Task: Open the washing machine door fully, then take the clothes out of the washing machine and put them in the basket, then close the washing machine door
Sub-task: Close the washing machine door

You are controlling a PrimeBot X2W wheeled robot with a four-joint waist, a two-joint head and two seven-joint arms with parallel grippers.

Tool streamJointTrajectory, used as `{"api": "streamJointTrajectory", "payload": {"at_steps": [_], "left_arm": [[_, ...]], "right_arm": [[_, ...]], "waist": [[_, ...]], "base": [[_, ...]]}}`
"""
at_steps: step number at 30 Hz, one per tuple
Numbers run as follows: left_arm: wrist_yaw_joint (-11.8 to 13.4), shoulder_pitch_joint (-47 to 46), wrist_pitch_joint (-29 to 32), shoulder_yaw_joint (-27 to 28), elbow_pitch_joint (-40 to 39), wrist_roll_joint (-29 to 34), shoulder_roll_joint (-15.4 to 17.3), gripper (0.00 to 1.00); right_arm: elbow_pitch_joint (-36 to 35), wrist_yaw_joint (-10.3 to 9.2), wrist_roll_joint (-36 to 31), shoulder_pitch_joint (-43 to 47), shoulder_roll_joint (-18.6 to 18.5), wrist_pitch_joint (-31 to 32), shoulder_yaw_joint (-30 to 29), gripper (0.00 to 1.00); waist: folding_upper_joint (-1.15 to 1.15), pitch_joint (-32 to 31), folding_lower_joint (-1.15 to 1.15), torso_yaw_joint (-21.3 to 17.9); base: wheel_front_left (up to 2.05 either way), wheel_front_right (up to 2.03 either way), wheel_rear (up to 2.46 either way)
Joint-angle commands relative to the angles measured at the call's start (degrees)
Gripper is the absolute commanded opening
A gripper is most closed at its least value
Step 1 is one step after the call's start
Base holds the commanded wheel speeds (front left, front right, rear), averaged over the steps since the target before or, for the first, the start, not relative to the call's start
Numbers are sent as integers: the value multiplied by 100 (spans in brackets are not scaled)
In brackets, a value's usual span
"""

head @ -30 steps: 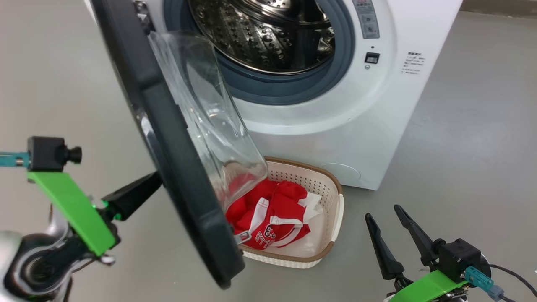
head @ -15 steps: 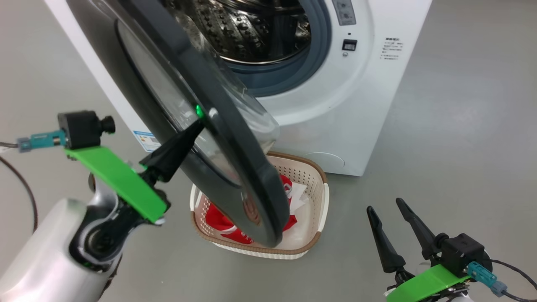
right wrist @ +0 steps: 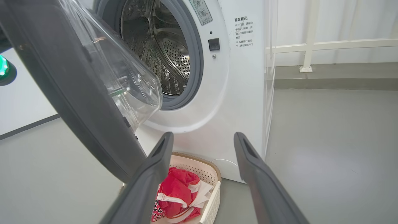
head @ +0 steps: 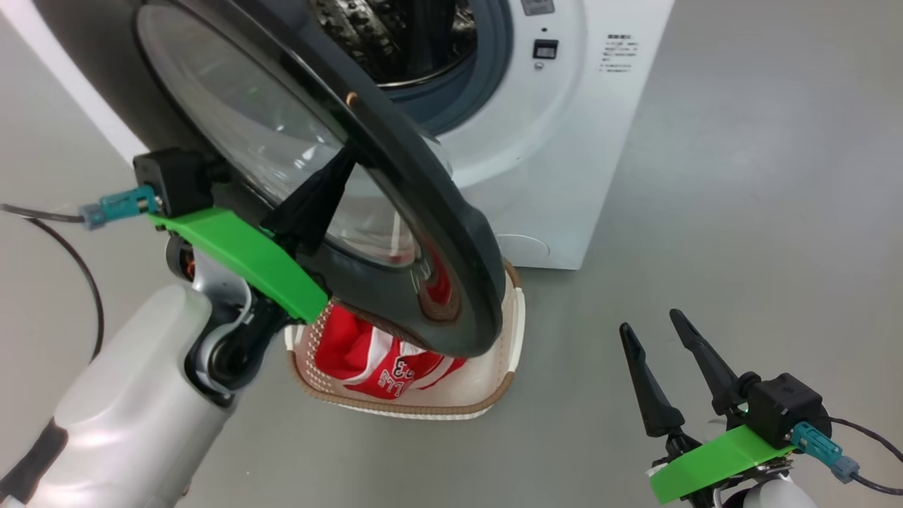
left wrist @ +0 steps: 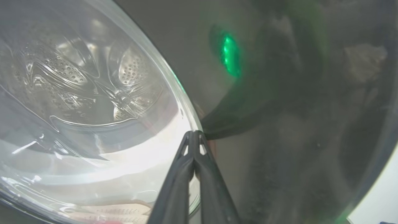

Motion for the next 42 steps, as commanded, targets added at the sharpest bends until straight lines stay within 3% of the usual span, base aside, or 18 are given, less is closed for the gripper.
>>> {"api": "streamJointTrajectory", "payload": {"at_steps": [1,17,26,42], "left_arm": [[-42,-371,-141,78,-101,-84,132,0],[-42,-972,-926,-545,122,-651,259,0],[-42,-1360,-1133,-737,377,-578,357,0],[-42,-1760,-1150,-174,853,-12,373,0]], "right_arm": [[-153,35,-58,-181,18,-37,78,100],[-206,35,-44,-311,34,-37,69,100],[-244,35,27,-417,35,-37,101,100],[-275,35,120,-561,35,-37,229,100]], "waist": [[0,69,0,-114],[0,283,0,-373],[0,465,0,-617],[0,716,0,-1027]], "base": [[0,0,0],[0,0,0],[0,0,0],[0,0,0]]}}
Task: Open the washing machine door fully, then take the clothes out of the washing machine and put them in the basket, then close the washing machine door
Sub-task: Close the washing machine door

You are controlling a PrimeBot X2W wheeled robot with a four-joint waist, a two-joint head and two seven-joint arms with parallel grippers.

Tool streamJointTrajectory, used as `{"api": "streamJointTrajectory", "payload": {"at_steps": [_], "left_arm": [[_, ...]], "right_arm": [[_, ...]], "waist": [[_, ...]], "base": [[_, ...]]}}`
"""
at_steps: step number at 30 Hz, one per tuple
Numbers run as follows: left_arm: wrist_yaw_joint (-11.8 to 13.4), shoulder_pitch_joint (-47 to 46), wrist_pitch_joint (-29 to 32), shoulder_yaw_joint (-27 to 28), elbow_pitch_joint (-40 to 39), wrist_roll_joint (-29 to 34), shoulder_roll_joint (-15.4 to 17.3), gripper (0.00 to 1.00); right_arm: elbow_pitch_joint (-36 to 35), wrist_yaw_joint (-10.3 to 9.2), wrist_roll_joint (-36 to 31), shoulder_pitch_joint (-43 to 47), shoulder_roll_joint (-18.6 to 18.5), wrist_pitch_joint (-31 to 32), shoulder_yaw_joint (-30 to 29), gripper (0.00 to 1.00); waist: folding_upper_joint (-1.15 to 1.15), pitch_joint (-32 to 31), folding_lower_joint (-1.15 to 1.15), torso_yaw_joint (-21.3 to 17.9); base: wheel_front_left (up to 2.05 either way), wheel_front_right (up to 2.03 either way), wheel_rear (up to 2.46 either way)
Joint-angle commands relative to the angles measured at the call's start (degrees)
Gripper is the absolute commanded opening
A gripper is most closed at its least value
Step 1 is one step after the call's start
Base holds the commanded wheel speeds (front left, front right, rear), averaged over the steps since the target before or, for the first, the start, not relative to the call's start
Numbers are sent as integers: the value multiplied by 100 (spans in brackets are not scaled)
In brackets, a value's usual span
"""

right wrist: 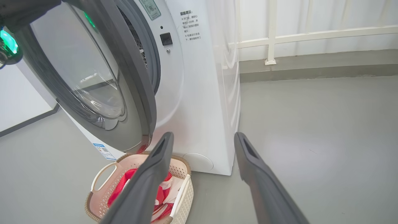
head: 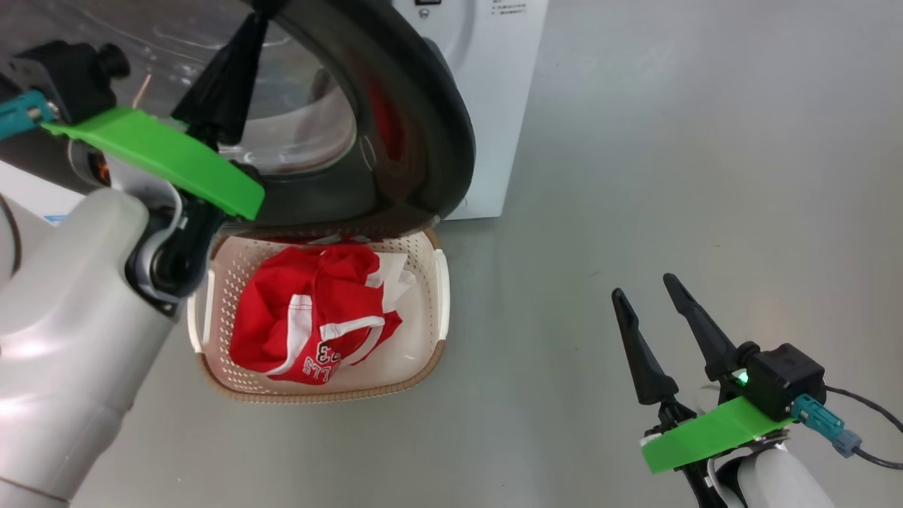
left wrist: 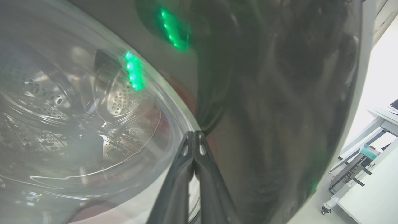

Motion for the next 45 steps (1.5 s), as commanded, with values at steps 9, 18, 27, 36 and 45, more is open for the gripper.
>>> {"api": "streamJointTrajectory", "payload": {"at_steps": [9,18,27,36,45], "left_arm": [[-47,-638,-71,588,167,380,129,0],[-47,-681,-71,660,270,483,98,0],[-47,-372,-71,604,245,420,25,0],[-47,265,-71,795,132,453,-36,0],[-47,1091,-71,1234,-85,717,-55,11]], "right_arm": [[-151,35,140,-295,19,-37,252,100],[-170,35,180,-290,19,-37,234,100],[-138,35,139,-257,19,-37,191,100],[-90,35,51,-123,19,-37,78,100],[-62,35,-64,-16,19,-37,-10,100]], "waist": [[0,166,0,-287],[0,198,0,-340],[0,54,0,-184],[0,-193,0,59],[0,-390,0,299]], "base": [[0,0,0],[0,0,0],[0,0,0],[0,0,0],[0,0,0]]}}
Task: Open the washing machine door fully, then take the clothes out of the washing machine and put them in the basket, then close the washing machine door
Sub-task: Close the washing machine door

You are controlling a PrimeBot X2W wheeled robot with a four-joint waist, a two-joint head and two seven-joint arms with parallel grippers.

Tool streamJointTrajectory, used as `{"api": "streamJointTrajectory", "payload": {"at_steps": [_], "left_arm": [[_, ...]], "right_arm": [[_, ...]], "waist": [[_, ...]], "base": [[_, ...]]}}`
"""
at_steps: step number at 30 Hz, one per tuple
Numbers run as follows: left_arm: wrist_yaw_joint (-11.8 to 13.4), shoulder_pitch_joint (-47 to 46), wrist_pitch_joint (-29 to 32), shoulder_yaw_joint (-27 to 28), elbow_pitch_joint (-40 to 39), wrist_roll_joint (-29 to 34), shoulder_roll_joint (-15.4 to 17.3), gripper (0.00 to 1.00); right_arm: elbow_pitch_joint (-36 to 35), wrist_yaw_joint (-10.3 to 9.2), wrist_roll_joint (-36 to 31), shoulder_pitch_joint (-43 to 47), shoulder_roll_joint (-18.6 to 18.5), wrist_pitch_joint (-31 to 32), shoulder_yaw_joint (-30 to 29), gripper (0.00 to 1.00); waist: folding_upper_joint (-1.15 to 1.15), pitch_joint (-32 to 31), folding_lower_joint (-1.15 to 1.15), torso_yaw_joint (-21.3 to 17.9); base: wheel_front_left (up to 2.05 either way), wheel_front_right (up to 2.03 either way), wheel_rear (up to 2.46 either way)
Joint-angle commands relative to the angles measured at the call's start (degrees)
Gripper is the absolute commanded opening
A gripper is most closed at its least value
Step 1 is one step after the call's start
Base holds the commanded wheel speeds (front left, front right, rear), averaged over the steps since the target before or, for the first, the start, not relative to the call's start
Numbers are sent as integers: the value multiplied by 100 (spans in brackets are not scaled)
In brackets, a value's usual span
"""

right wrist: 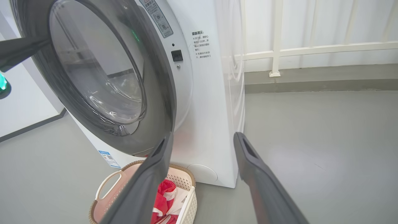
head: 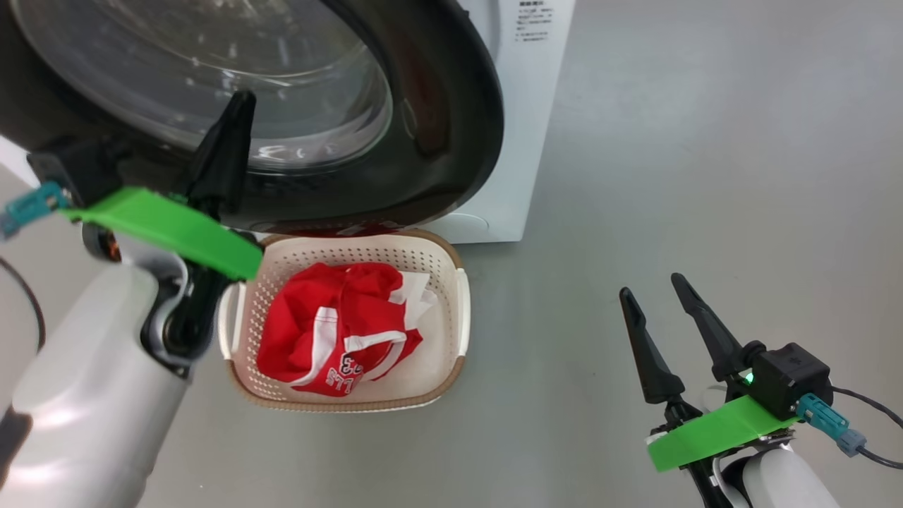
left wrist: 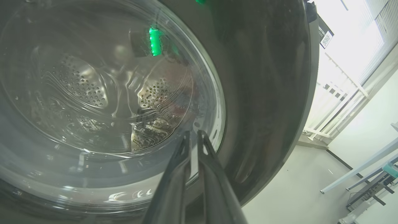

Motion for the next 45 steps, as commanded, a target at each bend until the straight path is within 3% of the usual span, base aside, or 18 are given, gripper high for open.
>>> {"api": "streamJointTrajectory", "payload": {"at_steps": [1,14,29,35,45], "left_arm": [[-32,118,-45,317,-159,203,255,23],[-32,1484,-45,1274,-526,927,91,61],[-32,3166,-45,2349,-923,2123,-224,92],[-32,3700,-45,2731,-1154,2654,-331,100],[-32,4425,-45,3356,-1534,3230,-542,100]], "right_arm": [[-123,35,-68,27,19,-37,58,100],[-117,35,-163,172,19,-37,-95,100],[-125,35,-122,395,-68,-37,-233,100],[-165,35,-123,550,-83,-37,-339,100],[-191,35,-120,761,-85,-37,-433,100]], "waist": [[0,-94,0,104],[0,-295,0,387],[0,-551,0,597],[0,-632,0,626],[0,-799,0,586]], "base": [[0,0,0],[0,0,0],[0,0,0],[0,0,0],[0,0,0]]}}
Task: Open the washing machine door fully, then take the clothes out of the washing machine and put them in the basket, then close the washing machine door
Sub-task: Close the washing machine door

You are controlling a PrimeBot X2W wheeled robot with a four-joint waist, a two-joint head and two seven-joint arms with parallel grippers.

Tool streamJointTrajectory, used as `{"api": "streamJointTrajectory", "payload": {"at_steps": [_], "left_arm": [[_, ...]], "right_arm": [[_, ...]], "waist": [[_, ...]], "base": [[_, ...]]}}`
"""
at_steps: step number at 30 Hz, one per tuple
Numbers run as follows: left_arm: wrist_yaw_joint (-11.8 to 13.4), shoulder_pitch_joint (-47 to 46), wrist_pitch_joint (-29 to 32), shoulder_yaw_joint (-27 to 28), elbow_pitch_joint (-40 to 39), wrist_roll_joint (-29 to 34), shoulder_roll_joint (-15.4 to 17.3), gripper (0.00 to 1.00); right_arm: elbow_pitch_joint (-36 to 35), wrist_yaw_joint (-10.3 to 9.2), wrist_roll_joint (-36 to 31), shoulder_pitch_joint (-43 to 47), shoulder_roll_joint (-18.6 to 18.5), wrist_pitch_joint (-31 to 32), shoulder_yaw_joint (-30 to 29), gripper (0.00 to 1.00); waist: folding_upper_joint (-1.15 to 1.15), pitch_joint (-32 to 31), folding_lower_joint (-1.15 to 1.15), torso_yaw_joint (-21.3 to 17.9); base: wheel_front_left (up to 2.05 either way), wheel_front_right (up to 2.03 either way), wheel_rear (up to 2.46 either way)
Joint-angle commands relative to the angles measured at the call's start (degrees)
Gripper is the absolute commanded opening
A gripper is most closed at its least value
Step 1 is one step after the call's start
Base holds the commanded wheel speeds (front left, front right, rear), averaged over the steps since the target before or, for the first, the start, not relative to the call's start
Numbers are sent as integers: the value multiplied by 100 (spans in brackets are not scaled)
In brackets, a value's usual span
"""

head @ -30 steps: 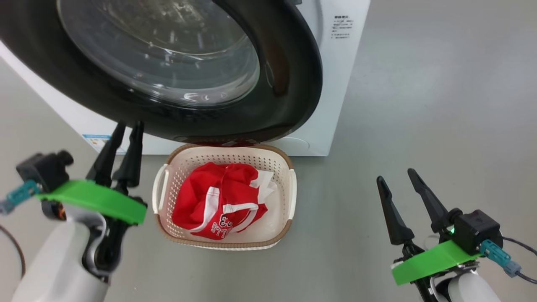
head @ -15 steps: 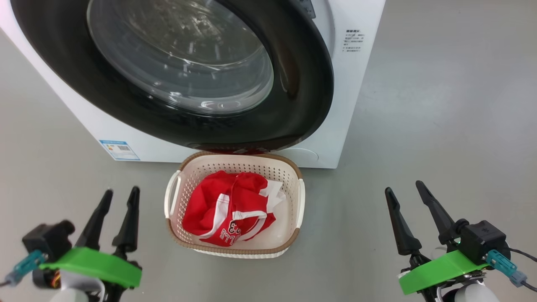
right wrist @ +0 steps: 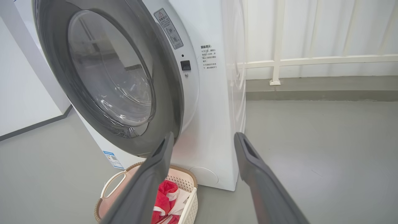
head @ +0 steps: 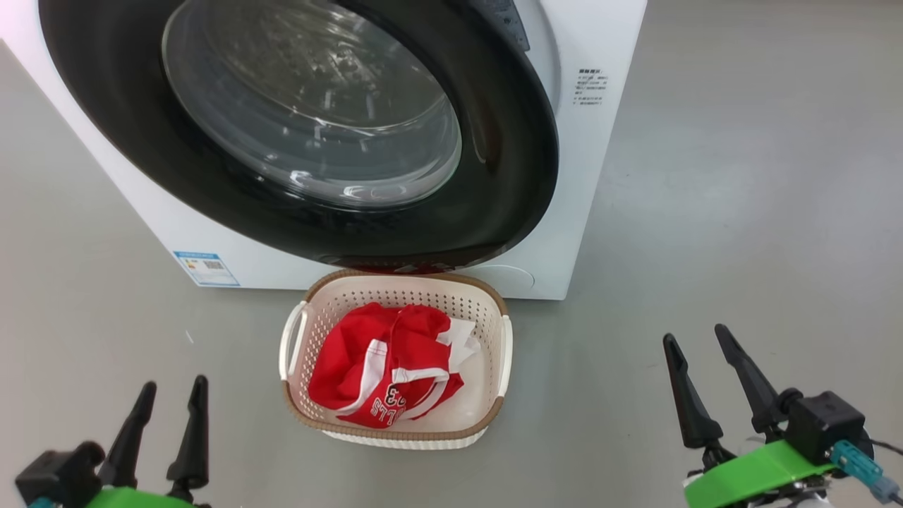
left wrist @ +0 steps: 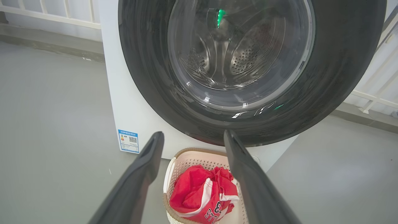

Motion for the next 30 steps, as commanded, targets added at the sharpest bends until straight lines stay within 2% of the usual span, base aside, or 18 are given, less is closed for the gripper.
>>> {"api": "streamJointTrajectory", "payload": {"at_steps": [1,12,30], "left_arm": [[-31,78,-46,347,-213,135,60,100],[-31,610,-46,769,-532,603,-134,100],[-31,1083,-46,983,-899,943,-240,100]], "right_arm": [[-165,35,-27,79,-46,-37,75,100],[-208,35,-11,384,-18,-37,-68,100],[-317,35,-15,911,29,-37,-394,100]], "waist": [[0,-55,0,-23],[0,-250,0,-100],[0,-480,0,-206]], "base": [[0,0,0],[0,0,0],[0,0,0]]}}
